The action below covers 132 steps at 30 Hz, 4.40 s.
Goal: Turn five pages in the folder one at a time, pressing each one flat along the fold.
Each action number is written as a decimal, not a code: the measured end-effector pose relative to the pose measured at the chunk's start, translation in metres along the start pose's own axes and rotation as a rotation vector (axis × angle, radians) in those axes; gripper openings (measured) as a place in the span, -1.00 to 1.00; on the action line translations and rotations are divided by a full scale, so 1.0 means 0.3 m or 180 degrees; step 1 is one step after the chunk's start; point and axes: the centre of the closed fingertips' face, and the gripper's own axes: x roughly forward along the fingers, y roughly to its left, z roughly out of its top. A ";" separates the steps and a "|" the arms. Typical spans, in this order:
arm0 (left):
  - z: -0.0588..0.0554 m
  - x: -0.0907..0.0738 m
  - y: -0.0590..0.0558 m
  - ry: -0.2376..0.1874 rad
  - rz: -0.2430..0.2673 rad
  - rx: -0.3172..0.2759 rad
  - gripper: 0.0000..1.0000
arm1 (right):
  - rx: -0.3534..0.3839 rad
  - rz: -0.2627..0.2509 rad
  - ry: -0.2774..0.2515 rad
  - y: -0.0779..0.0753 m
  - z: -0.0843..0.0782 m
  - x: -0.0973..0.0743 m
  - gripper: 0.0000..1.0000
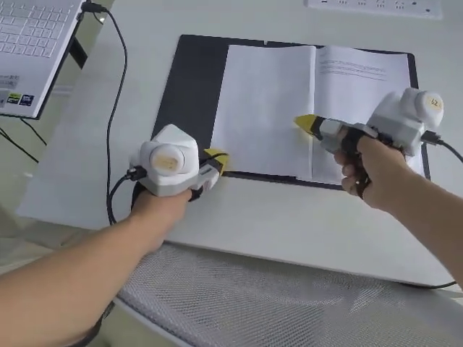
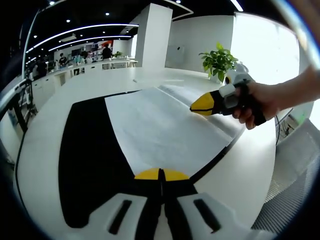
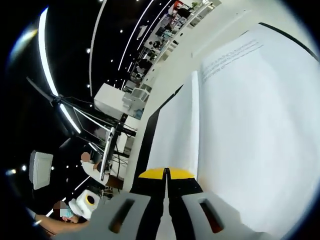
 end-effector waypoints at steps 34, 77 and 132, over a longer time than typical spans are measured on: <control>-0.013 0.015 0.019 0.0000 0.0003 -0.0016 -1.00 | 0.1019 0.0065 -0.0472 -0.081 0.316 0.137 -1.00; -0.015 0.020 0.021 -0.0018 0.0015 -0.0002 -1.00 | 0.0917 0.0000 -0.0285 -0.086 0.357 0.202 -1.00; -0.005 0.005 0.006 -0.0012 0.0071 0.0060 -1.00 | 0.1021 0.0324 0.0227 -0.013 -0.099 -0.070 -1.00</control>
